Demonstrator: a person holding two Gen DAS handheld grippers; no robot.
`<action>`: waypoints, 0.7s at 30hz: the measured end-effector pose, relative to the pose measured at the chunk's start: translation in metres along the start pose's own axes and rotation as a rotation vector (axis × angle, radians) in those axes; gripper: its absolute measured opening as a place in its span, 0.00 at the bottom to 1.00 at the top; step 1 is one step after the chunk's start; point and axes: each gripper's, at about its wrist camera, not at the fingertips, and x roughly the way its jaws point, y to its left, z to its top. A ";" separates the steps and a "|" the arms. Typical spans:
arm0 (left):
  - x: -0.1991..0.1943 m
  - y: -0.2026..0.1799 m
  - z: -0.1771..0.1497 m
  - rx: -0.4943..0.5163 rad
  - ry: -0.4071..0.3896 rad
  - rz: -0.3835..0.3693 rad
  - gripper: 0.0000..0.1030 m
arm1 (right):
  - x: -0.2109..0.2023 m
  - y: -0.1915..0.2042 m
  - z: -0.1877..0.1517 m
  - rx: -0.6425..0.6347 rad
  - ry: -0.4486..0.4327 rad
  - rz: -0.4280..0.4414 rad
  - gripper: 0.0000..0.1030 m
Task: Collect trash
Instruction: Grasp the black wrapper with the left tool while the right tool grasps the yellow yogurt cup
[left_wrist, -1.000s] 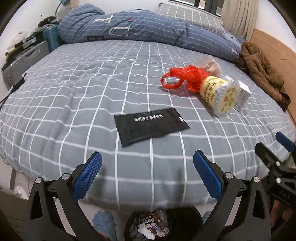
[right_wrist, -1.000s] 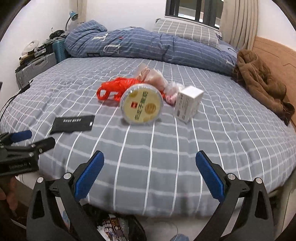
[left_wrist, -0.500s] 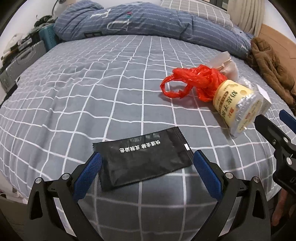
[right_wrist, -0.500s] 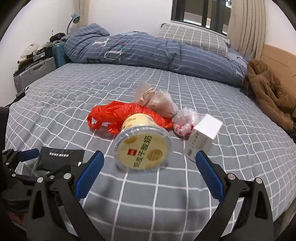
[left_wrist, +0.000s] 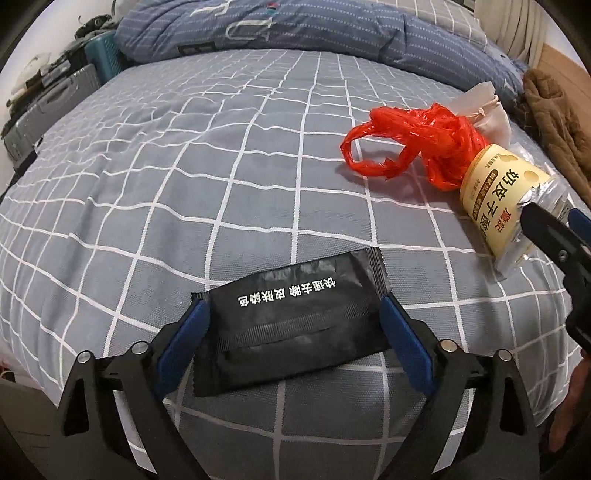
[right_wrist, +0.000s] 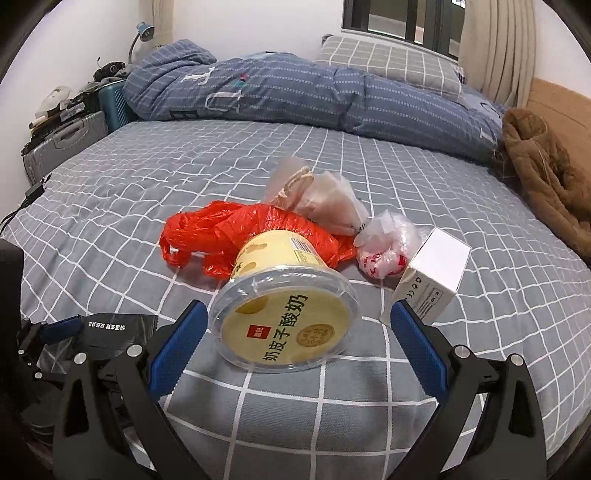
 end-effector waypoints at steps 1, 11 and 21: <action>0.000 0.001 0.000 -0.002 -0.001 -0.006 0.81 | 0.001 0.000 0.000 0.002 0.001 0.003 0.93; -0.011 0.006 0.004 0.019 -0.027 -0.043 0.29 | 0.004 0.010 0.000 0.001 0.018 0.027 0.92; -0.026 0.010 0.010 0.024 -0.041 -0.091 0.20 | 0.020 0.008 -0.003 0.032 0.059 -0.003 0.93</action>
